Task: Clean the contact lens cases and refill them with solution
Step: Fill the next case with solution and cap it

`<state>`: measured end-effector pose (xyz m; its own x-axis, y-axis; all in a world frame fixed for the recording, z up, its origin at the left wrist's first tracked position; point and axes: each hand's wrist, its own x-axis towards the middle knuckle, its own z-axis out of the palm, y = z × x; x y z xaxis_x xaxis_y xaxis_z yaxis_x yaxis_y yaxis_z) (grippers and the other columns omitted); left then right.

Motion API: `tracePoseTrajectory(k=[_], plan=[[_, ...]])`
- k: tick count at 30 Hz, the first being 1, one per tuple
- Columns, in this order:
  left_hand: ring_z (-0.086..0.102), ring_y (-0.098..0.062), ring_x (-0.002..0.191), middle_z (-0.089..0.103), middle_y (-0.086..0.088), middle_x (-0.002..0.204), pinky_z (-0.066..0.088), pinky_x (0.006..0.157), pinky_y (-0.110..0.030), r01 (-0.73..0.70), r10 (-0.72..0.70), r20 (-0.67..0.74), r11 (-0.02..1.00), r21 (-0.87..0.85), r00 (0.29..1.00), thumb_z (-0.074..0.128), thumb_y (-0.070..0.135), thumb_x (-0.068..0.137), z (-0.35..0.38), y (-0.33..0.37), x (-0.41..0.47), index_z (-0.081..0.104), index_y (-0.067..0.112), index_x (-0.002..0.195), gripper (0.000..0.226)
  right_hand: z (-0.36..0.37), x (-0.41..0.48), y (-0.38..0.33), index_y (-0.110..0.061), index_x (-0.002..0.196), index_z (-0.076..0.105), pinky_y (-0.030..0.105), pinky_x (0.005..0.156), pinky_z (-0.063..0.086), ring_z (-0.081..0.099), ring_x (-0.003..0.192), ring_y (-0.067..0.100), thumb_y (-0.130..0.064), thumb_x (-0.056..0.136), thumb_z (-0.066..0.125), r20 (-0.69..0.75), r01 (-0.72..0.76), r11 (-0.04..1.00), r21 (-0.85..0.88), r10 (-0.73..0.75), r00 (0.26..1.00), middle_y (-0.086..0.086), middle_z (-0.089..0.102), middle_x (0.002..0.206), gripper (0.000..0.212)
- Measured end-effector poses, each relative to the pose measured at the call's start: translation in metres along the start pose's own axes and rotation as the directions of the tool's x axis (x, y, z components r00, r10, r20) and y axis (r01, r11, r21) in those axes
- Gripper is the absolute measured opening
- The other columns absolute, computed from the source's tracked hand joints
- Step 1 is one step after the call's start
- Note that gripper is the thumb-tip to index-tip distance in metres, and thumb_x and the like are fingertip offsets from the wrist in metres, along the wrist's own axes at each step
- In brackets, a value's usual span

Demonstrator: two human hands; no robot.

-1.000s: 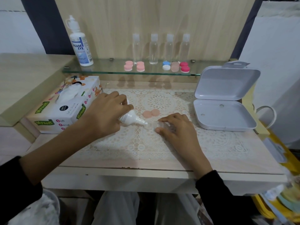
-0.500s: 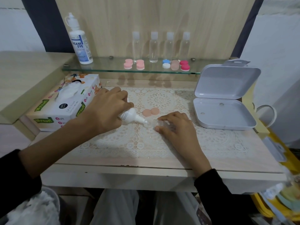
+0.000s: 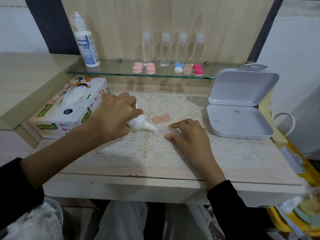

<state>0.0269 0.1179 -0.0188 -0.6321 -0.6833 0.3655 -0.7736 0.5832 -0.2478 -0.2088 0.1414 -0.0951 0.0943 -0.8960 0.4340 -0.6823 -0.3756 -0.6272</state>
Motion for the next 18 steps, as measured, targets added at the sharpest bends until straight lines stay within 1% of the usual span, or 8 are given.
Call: tracePoseTrajectory(k=[9,14,18], plan=[[0.056,-0.033,0.067,0.059,-0.011,0.072,0.049,0.057,-0.049,0.013,-0.013,-0.005,1.0,0.004,1.0,0.086,0.005,0.044,0.001,0.0008,-0.0027,0.074,0.008,0.093,0.05,0.0003,0.0008,-0.0009,-0.027,0.106,0.071,0.032,0.089,0.039,0.047,0.101,0.008,-0.039,0.081,0.074,-0.001,-0.001,1.0,0.0,0.001,1.0,-0.011,0.061,0.105,0.028],[0.056,-0.031,0.068,0.059,-0.01,0.073,0.049,0.058,-0.049,0.024,-0.024,0.0,1.0,-0.001,1.0,0.086,0.008,0.045,0.0019,0.0002,-0.0025,0.074,0.01,0.094,0.05,-0.0002,0.0006,-0.0008,-0.026,0.106,0.071,0.032,0.088,0.038,0.047,0.102,0.009,-0.039,0.081,0.074,-0.002,0.006,1.0,-0.011,-0.006,1.0,-0.01,0.061,0.105,0.028],[0.054,-0.031,0.069,0.058,-0.01,0.076,0.049,0.057,-0.049,0.069,-0.068,0.02,0.996,-0.05,0.997,0.088,0.009,0.047,0.0042,-0.0005,-0.0058,0.073,0.011,0.097,0.052,0.0004,0.0011,0.0003,-0.025,0.105,0.071,0.032,0.088,0.038,0.048,0.101,0.009,-0.039,0.081,0.074,0.0,0.001,1.0,-0.014,-0.001,1.0,-0.01,0.061,0.104,0.027]])
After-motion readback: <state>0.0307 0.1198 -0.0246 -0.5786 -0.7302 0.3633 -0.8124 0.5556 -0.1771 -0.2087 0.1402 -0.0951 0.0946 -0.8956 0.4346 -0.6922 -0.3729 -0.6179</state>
